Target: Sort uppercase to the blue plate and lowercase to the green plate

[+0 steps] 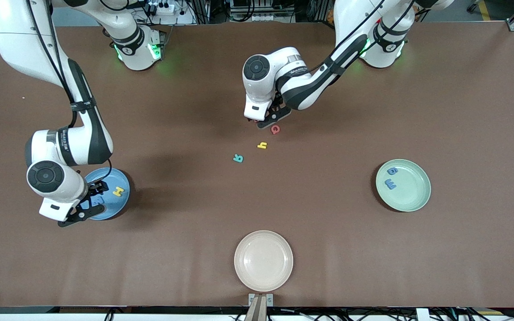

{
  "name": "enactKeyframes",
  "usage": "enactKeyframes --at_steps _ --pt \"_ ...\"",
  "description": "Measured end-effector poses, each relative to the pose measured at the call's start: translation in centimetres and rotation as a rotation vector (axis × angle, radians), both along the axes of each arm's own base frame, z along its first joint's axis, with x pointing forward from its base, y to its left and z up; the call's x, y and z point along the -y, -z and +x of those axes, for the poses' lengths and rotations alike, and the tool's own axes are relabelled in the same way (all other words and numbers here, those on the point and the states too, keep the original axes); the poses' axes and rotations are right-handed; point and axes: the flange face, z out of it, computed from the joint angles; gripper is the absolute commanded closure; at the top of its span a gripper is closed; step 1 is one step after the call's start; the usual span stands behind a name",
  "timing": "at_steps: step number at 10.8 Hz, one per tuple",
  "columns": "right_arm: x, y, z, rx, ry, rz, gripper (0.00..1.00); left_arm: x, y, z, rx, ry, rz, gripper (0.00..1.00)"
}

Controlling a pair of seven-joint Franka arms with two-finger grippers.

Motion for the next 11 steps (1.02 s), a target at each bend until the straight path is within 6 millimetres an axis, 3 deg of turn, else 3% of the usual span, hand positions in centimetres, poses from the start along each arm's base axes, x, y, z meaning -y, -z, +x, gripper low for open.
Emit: enactKeyframes --at_steps 6,11 --pt "0.2 0.7 -0.5 -0.016 0.004 0.001 0.0 2.3 1.1 -1.3 0.155 -0.154 -0.02 0.18" --pt "0.2 1.0 -0.6 -0.021 0.004 0.001 0.0 1.4 4.5 -3.6 0.156 -0.177 -0.05 0.19"
